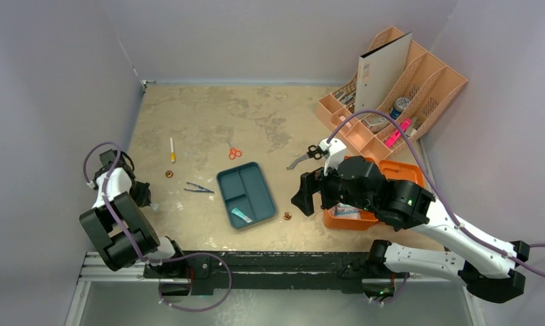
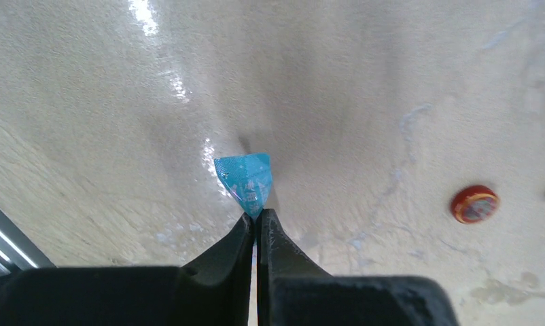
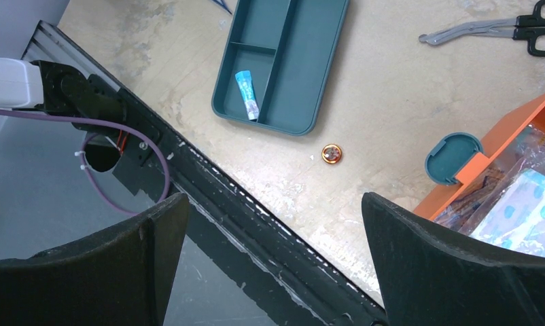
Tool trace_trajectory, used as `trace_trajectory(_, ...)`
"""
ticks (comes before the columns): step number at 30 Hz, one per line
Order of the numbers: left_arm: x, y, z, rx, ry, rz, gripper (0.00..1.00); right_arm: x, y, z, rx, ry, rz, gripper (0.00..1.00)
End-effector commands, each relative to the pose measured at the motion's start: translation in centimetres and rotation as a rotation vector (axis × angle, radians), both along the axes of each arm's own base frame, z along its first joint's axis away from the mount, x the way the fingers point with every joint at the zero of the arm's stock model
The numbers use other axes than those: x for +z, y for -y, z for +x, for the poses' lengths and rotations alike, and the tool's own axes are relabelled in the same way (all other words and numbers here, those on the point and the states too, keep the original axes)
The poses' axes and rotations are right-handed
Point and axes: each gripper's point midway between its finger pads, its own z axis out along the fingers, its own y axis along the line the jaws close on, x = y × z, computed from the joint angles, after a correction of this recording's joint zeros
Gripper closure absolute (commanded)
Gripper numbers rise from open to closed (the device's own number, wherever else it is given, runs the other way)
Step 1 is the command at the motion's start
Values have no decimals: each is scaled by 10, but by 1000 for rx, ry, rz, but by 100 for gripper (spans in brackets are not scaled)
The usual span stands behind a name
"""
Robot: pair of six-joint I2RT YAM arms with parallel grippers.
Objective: Organize the medicine kit
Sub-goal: Pick up the medical item at the center of the board, then place the medical item at the medicine box compartment.
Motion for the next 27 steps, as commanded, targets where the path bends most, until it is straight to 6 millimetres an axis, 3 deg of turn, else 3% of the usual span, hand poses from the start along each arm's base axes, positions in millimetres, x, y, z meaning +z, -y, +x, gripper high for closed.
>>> trace_trajectory(1, 37, 1, 24, 3, 113, -5, 100, 5, 1, -2, -8, 0, 26, 1)
trace_trajectory(9, 83, 43, 57, -82, 280, -46, 100, 10, -3, -1, 28, 28, 26, 1)
trace_trajectory(14, 104, 87, 72, -222, 402, -122, 100, 9, 16, 17, -128, 48, -28, 1)
trace_trajectory(22, 124, 155, 56, -376, 455, -198, 100, 5, 30, 20, -186, 42, -81, 1)
trace_trajectory(27, 126, 180, 32, -390, 442, -228, 100, -3, 27, 18, -189, 18, -67, 1)
